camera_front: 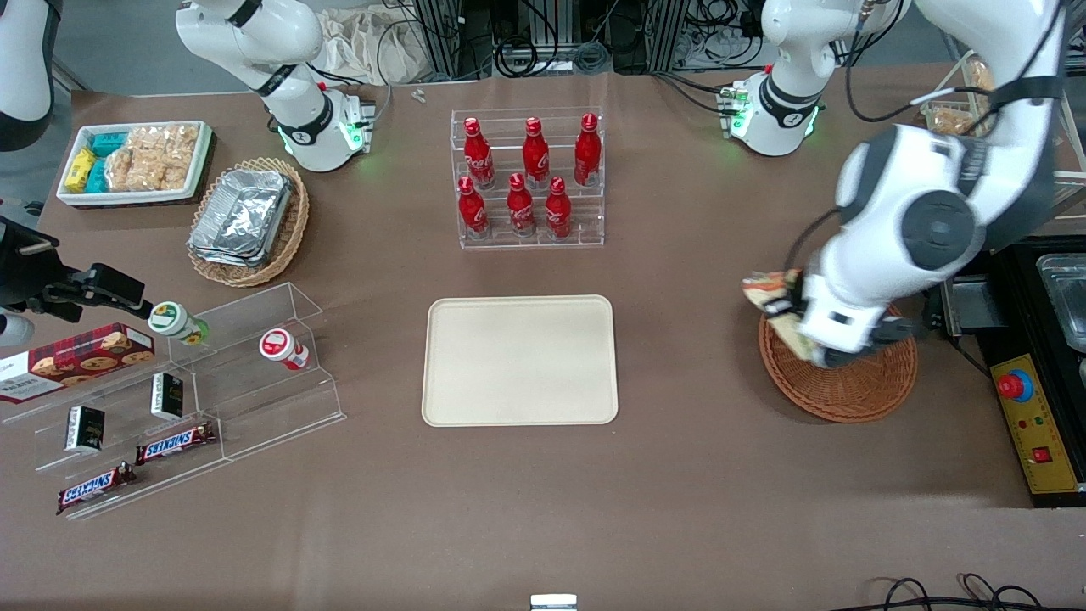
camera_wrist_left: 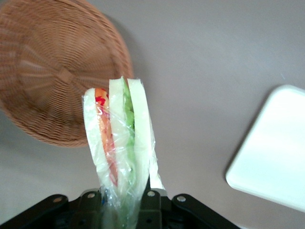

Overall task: Place sandwich from basket to tray
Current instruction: 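Carry the held sandwich with the left gripper over the cream tray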

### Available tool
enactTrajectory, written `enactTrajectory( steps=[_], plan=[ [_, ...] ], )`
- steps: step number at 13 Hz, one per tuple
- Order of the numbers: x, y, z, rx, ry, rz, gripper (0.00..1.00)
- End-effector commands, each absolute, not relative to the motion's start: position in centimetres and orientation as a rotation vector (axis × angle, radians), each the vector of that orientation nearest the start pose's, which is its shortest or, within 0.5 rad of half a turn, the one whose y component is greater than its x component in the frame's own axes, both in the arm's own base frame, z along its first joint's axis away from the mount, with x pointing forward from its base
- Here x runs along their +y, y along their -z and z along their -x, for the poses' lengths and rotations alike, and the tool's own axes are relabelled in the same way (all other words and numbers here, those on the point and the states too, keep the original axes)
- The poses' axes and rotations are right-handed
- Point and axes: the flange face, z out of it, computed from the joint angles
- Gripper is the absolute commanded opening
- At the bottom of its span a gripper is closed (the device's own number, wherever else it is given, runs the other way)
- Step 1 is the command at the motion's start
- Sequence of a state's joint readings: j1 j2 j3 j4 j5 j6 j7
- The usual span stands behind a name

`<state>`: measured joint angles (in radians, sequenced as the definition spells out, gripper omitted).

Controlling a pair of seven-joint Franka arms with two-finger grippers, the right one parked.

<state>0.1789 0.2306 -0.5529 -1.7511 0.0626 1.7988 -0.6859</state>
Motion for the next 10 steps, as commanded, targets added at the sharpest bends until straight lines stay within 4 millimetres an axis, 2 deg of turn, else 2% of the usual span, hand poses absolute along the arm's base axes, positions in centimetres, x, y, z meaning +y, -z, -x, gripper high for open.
enactTrajectory(
  steps=[1, 4, 5, 7, 10],
  plan=[
    [-25.5, -42.6, -56.1, -0.246, -0.233, 3.137, 0.2],
    [-32.6, -40.4, -53.9, -0.027, -0.171, 3.161, 0.2],
    [-34.3, -39.0, -53.5, 0.021, -0.165, 3.174, 0.2],
    [-36.6, -36.5, -53.3, 0.053, -0.153, 3.207, 0.18],
    [-39.9, -31.6, -53.2, 0.173, -0.142, 3.221, 0.18]
  ],
)
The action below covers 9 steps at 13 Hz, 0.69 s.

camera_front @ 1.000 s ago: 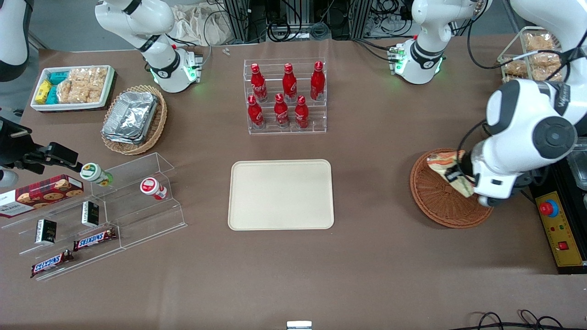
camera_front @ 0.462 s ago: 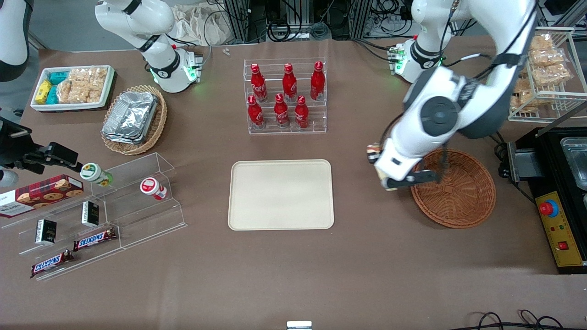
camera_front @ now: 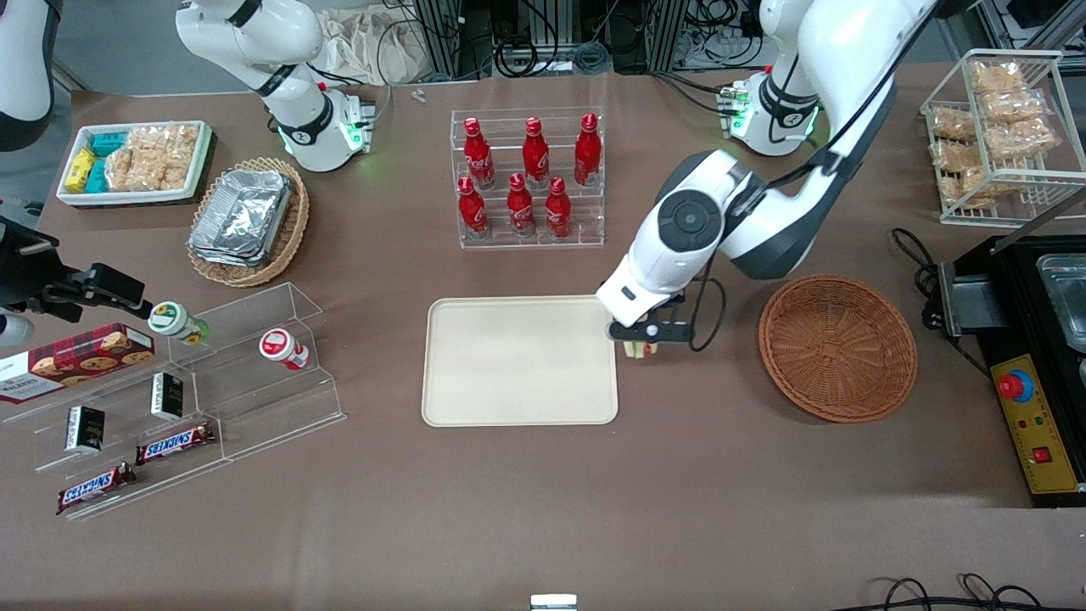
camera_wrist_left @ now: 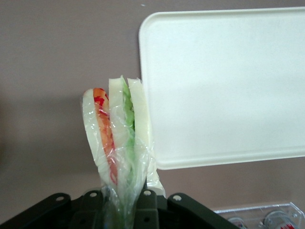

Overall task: Place sandwich from basket to tray
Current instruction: 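Carry the held sandwich with the left gripper over the cream tray, then lower the sandwich onto the tray and open the left gripper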

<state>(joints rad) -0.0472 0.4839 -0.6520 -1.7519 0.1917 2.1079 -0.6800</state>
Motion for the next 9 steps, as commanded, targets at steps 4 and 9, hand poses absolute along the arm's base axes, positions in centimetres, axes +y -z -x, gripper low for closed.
enactTrajectory(
  steps=[4, 9],
  plan=[
    [-42.4, -26.5, -53.3, 0.314, -0.085, 3.16, 0.18],
    [-43.7, -23.0, -54.0, 0.267, -0.067, 3.206, 0.19]
  ],
)
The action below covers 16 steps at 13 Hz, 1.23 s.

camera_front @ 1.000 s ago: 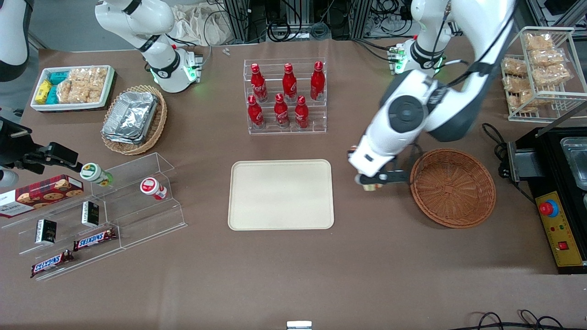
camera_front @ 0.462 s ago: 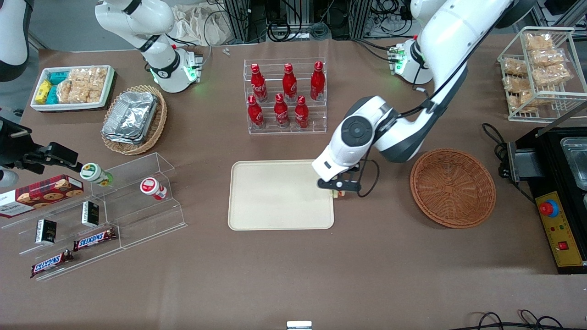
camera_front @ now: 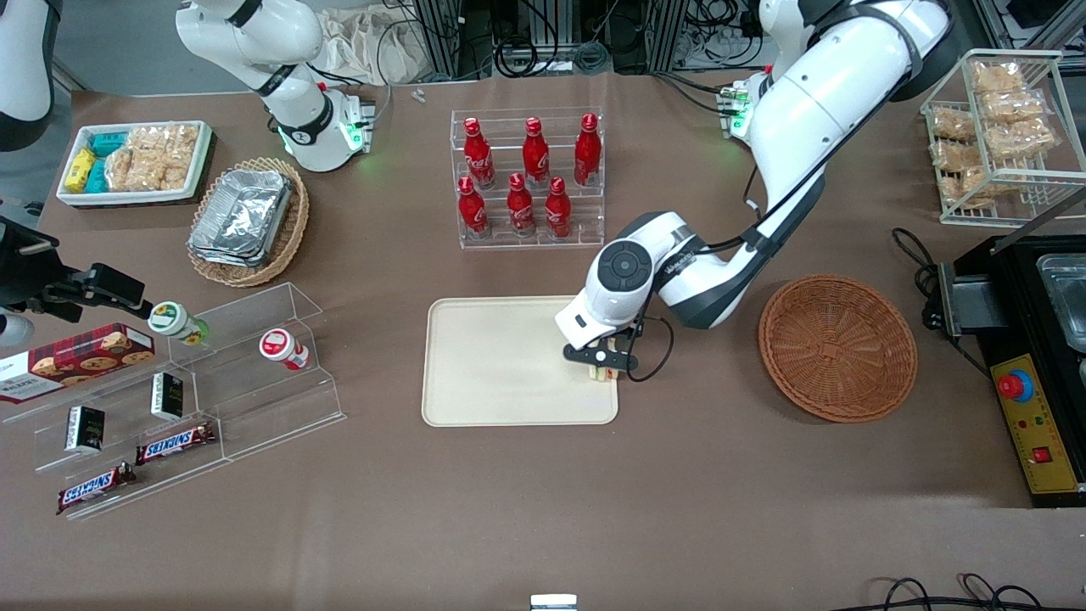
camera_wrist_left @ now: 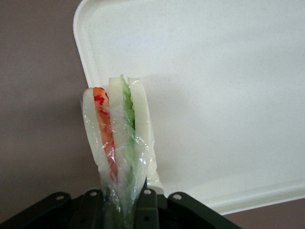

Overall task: Place sandwich from basket to tray
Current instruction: 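Lower the sandwich onto the tray and open the left gripper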

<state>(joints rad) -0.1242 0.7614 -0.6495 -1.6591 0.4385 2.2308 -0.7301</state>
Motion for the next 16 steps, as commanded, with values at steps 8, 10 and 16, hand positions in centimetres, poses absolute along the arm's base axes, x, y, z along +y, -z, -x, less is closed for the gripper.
enactTrajectory(
  steps=[8, 10, 16],
  plan=[
    [-41.8, -27.7, -54.6, 0.024, 0.002, 3.107, 1.0],
    [-38.4, -31.2, -56.1, -0.085, -0.019, 3.072, 1.0],
    [-34.2, -41.0, -54.2, -0.209, -0.094, 2.948, 1.0]
  ],
)
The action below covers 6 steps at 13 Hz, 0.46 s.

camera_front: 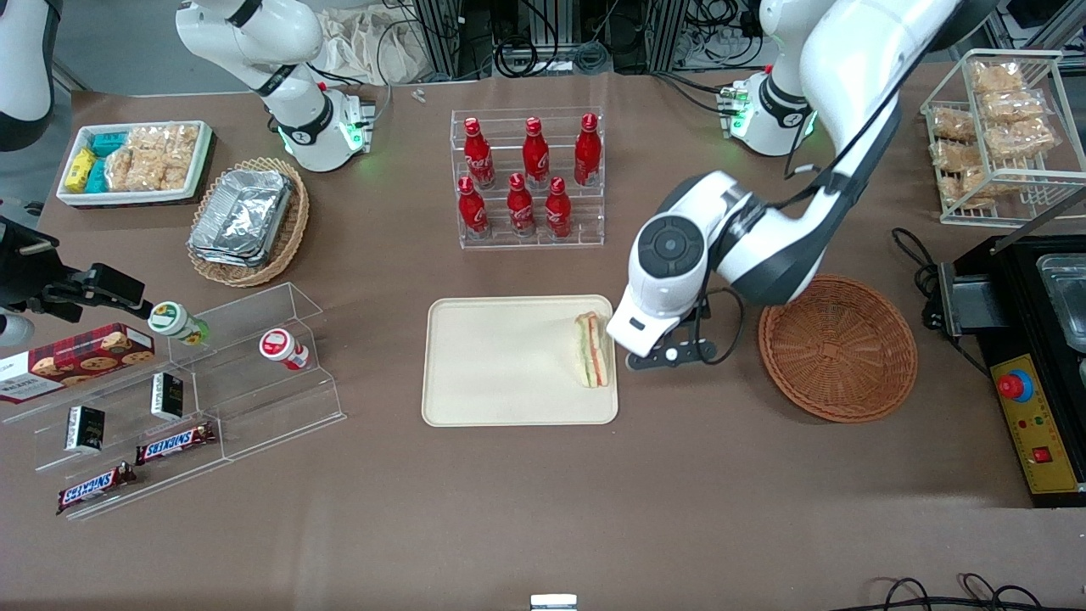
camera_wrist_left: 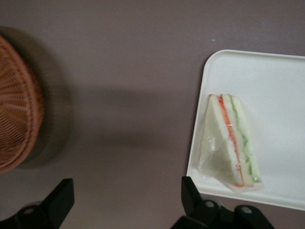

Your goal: Place sandwich from basket to tray

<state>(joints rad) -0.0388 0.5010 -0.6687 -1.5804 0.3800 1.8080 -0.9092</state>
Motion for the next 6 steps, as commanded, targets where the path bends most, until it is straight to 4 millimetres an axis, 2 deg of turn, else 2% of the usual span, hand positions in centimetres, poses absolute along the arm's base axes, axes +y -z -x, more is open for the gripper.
enactTrajectory(
  steps=[1, 3, 6],
  plan=[
    [-33.7, -41.7, -53.9, -0.214, -0.101, 2.924, 1.0],
    [-31.3, -42.8, -54.6, -0.262, -0.106, 2.897, 1.0],
    [-28.0, -43.6, -56.2, -0.234, -0.11, 2.904, 1.0]
  ],
)
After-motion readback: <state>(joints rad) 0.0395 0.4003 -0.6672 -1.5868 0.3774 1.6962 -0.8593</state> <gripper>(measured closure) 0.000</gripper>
